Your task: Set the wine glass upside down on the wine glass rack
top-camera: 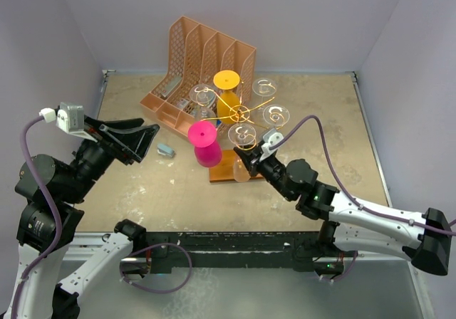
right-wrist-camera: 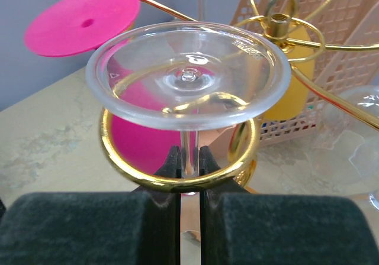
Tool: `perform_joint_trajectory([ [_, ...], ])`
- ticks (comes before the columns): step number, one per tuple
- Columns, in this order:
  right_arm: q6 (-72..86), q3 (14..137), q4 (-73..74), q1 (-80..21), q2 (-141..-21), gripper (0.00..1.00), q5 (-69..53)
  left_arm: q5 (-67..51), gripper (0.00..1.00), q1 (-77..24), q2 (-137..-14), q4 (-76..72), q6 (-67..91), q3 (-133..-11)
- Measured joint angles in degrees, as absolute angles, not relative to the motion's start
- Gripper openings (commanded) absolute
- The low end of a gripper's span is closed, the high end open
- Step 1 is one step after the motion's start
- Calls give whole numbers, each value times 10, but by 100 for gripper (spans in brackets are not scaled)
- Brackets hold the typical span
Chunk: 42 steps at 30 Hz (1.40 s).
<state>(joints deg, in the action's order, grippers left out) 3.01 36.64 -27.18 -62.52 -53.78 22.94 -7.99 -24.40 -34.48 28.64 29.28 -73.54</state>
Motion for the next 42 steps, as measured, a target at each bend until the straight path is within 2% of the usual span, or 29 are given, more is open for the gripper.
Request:
perform_joint_trajectory([
  [13,31,362,-269,-626,-481,0,156,-74,57,-244,-345,288,293,-735],
  [24,55,356,-260,-626,-456,0,186,-70,57,-244,-345,289,293,-735],
  [32,69,353,-248,-626,-493,14,249,-39,60,-244,-353,315,293,-745],
  [42,91,353,-238,-626,-503,51,249,-8,62,-244,-347,323,278,-746],
])
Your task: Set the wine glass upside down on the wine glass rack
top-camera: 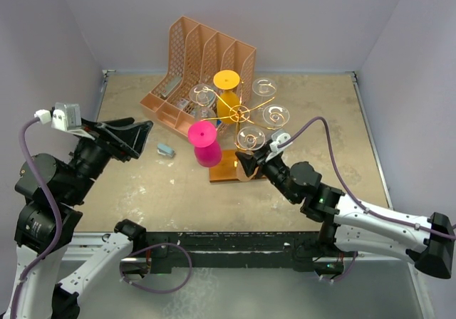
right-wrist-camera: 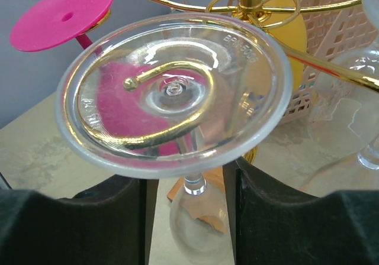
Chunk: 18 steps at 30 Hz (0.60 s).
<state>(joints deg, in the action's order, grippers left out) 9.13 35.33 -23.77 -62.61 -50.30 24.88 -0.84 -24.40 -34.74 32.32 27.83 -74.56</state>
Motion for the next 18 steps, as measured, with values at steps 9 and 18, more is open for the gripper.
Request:
perform_joint_trajectory([
  [9,145,368,-173,-626,-476,71,244,15,64,-244,-347,330,279,-746],
  [18,170,406,-83,-626,-457,72,196,33,65,-244,-352,343,281,-747],
])
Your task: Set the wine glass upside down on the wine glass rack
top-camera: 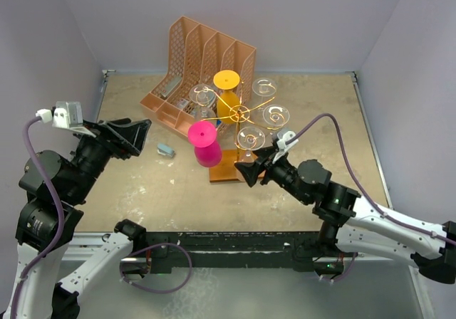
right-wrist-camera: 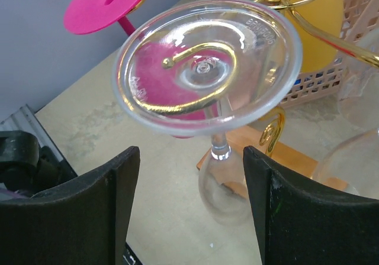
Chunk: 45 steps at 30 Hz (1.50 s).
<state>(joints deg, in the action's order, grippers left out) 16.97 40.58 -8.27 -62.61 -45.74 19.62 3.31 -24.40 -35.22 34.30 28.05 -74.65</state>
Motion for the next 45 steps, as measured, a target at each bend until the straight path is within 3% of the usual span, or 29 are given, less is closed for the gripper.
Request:
perform_joint_trajectory([
  [10,150,449,-12,-626,-366,73,173,45,66,-244,-352,355,281,-748],
  [13,157,477,6,-626,-343,78,189,56,66,-244,-352,356,280,-748],
  [29,369,636,151,-626,-277,79,526,230,68,-244,-322,443,241,-784],
  [45,503,643,255,-626,-276,78,625,300,70,-244,-320,512,193,-844],
])
